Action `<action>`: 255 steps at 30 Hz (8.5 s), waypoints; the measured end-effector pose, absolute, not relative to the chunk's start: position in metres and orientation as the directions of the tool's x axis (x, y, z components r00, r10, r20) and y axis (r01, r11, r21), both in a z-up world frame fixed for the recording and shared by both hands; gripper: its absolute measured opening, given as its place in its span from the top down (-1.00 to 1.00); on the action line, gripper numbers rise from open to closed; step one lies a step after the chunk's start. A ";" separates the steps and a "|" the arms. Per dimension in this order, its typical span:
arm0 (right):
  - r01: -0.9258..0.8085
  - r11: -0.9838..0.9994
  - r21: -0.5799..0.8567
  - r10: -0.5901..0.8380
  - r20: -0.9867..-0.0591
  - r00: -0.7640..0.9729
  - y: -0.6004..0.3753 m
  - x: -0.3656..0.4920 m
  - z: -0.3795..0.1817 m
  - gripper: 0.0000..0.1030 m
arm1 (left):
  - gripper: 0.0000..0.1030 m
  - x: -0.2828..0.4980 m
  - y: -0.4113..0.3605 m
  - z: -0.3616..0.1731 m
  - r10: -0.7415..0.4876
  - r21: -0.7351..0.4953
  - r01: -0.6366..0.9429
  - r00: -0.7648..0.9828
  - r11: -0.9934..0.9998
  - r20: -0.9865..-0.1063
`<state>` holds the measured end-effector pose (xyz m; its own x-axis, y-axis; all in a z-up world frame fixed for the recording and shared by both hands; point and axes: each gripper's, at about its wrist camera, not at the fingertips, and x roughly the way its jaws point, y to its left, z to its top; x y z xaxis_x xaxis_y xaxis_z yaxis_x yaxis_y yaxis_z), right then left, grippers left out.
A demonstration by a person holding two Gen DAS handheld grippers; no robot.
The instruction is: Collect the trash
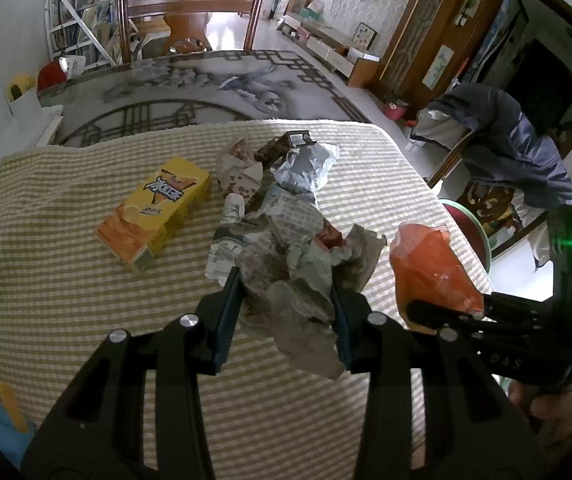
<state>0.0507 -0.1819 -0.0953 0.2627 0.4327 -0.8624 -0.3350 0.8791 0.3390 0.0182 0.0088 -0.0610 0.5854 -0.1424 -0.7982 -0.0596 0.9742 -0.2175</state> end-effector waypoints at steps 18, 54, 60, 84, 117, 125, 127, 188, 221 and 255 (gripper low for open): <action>-0.305 0.884 0.355 0.436 -0.861 0.261 -0.208 0.060 -0.100 0.01 | 0.23 0.024 -0.017 -0.067 -0.147 -0.208 -0.047 0.563 0.977 -0.813; -0.258 0.897 0.360 0.425 -0.862 0.275 -0.272 0.088 -0.100 0.01 | 0.23 0.059 -0.072 -0.071 -0.171 -0.209 -0.008 0.540 0.978 -0.824; -0.257 0.898 0.358 0.423 -0.863 0.278 -0.287 0.099 -0.101 0.01 | 0.23 0.065 -0.084 -0.071 -0.171 -0.209 -0.008 0.538 0.978 -0.825; -0.227 0.899 0.375 0.434 -0.837 0.335 -0.374 0.129 -0.089 0.01 | 0.23 0.100 -0.166 -0.055 -0.156 -0.167 0.033 0.567 0.985 -0.809; 0.040 0.907 0.420 0.365 -0.828 0.426 -0.543 0.200 -0.115 -0.06 | 0.20 0.218 -0.352 -0.075 -0.268 -0.179 0.212 0.536 0.961 -0.800; 0.078 0.902 0.425 0.349 -0.822 0.450 -0.549 0.200 -0.116 -0.44 | -0.38 0.220 -0.347 -0.064 -0.263 -0.182 0.193 0.588 0.964 -0.765; 0.070 0.905 0.420 0.345 -0.819 0.459 -0.545 0.199 -0.112 -0.44 | -0.41 0.219 -0.341 -0.060 -0.261 -0.185 0.187 0.594 0.965 -0.761; -0.037 0.779 0.626 0.623 -0.767 0.154 -0.093 0.243 -0.095 -0.33 | -0.26 0.076 0.104 -0.113 -0.016 -0.166 -0.230 0.542 0.959 -0.840; -0.220 0.794 0.567 0.607 -0.766 0.213 -0.113 0.203 -0.073 0.54 | -0.22 0.078 0.105 -0.146 -0.034 -0.174 -0.249 0.483 0.953 -0.875; -0.282 0.916 0.287 0.398 -0.749 0.530 -0.211 0.088 -0.040 0.54 | -0.19 0.052 0.026 -0.040 -0.091 -0.241 -0.124 0.691 0.962 -0.718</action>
